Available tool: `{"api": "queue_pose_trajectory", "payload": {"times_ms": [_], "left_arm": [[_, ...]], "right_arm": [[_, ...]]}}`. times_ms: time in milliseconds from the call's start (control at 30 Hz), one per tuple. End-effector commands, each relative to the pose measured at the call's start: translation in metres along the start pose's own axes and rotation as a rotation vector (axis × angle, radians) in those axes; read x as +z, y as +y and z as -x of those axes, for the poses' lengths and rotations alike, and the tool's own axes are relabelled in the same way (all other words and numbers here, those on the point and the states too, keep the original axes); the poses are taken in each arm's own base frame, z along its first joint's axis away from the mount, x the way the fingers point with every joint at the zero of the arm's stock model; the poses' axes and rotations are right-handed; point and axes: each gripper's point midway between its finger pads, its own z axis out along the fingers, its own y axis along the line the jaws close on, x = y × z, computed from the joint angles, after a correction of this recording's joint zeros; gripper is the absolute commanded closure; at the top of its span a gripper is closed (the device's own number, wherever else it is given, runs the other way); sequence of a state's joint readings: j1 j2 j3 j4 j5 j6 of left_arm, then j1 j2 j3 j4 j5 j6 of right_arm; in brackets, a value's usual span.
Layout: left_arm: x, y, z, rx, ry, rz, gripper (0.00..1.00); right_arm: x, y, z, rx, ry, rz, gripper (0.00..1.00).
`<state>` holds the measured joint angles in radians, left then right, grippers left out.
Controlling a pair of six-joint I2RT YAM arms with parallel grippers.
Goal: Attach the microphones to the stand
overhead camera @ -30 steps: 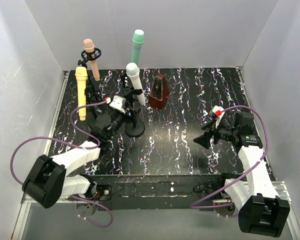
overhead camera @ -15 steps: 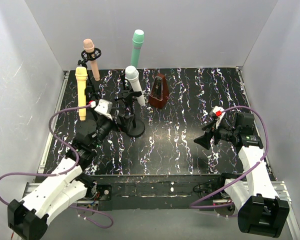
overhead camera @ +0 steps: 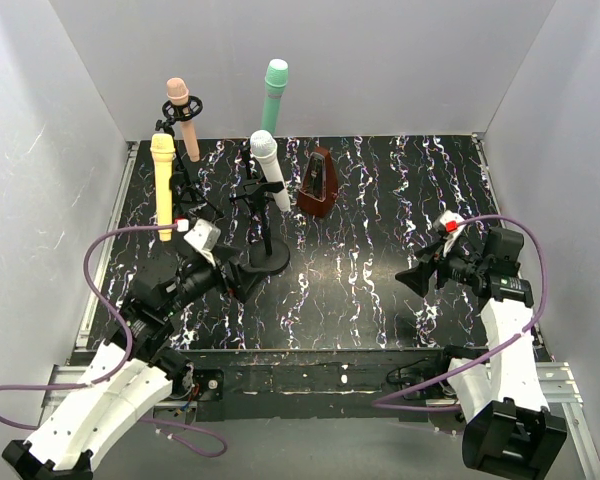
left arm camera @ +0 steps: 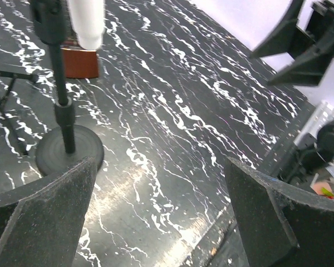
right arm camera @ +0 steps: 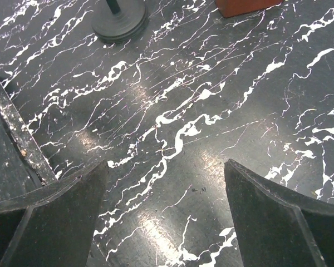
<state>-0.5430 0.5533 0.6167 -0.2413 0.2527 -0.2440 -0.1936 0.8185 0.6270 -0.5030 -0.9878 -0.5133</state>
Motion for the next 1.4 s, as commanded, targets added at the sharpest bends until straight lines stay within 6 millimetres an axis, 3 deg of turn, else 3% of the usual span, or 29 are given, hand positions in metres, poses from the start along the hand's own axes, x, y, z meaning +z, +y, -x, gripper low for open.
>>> {"api": "queue_pose_trajectory", "payload": {"times_ms": [0, 133, 267, 600, 867, 1367], "left_arm": [[-0.014, -0.024, -0.02, -0.016, 0.046, -0.134, 0.02], [-0.021, -0.031, -0.027, 0.036, 0.051, -0.19, 0.02], [-0.024, -0.025, -0.031, 0.07, 0.062, -0.166, 0.02], [-0.015, -0.01, -0.037, 0.125, 0.121, -0.105, 0.02], [-0.022, -0.002, -0.026, 0.143, 0.066, -0.039, 0.02], [-0.026, 0.0, -0.021, 0.16, 0.042, -0.026, 0.02]], "right_arm": [[-0.005, 0.001, 0.011, 0.052, -0.044, -0.01, 0.07], [-0.011, -0.012, 0.019, 0.118, -0.067, -0.085, 0.06], [-0.017, -0.019, 0.025, 0.125, -0.079, -0.139, 0.06], [-0.027, -0.019, 0.038, 0.13, -0.108, -0.176, 0.04], [-0.033, -0.027, 0.052, 0.196, -0.156, -0.244, 0.04], [-0.036, -0.023, 0.054, 0.212, -0.177, -0.225, 0.03]]}}
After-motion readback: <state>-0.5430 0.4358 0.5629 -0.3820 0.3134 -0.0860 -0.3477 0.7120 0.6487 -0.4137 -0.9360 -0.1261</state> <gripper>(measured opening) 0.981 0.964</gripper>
